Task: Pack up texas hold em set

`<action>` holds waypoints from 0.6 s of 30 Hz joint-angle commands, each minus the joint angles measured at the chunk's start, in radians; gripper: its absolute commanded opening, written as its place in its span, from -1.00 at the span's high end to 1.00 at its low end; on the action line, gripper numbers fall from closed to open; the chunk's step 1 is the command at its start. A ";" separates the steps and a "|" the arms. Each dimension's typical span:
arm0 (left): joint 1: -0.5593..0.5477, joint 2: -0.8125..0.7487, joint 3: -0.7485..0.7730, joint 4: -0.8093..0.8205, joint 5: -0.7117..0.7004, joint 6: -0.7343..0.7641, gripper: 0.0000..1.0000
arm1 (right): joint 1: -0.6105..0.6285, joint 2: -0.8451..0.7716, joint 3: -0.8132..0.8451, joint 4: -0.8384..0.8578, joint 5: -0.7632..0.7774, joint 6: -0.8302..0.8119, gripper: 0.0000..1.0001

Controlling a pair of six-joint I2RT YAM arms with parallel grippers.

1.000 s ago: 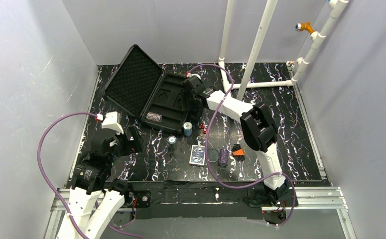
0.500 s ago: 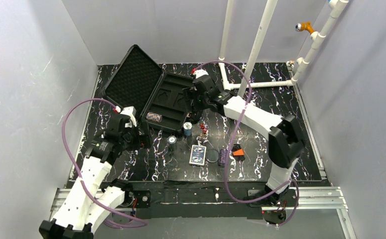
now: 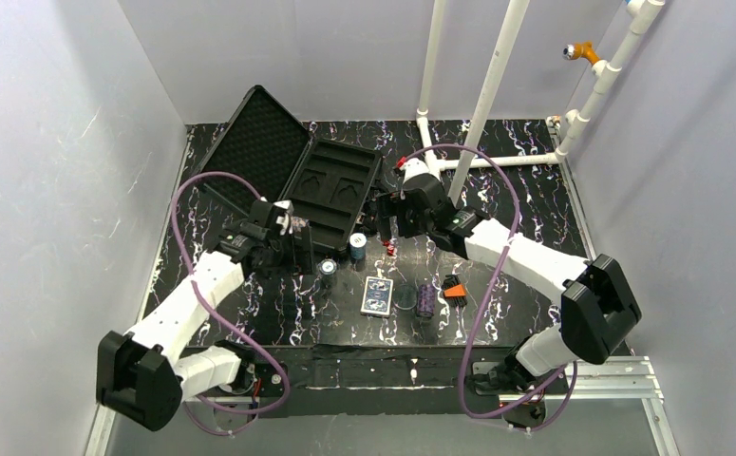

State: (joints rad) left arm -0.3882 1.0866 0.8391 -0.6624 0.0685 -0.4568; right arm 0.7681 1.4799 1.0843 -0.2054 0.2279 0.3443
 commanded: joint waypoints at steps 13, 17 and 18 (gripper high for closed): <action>-0.173 0.241 0.115 0.082 -0.130 0.035 -0.54 | 0.002 -0.101 -0.048 0.027 -0.063 -0.014 -0.97; -0.215 0.297 0.153 0.077 -0.171 0.048 -0.53 | 0.002 -0.111 -0.056 0.009 -0.067 -0.022 -0.97; -0.228 0.320 0.166 0.074 -0.189 0.053 -0.53 | 0.001 -0.115 -0.059 0.005 -0.067 -0.024 -0.97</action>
State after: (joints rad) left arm -0.5850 1.3743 0.9489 -0.5762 -0.0559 -0.4240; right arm 0.7681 1.4033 1.0348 -0.2070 0.1684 0.3363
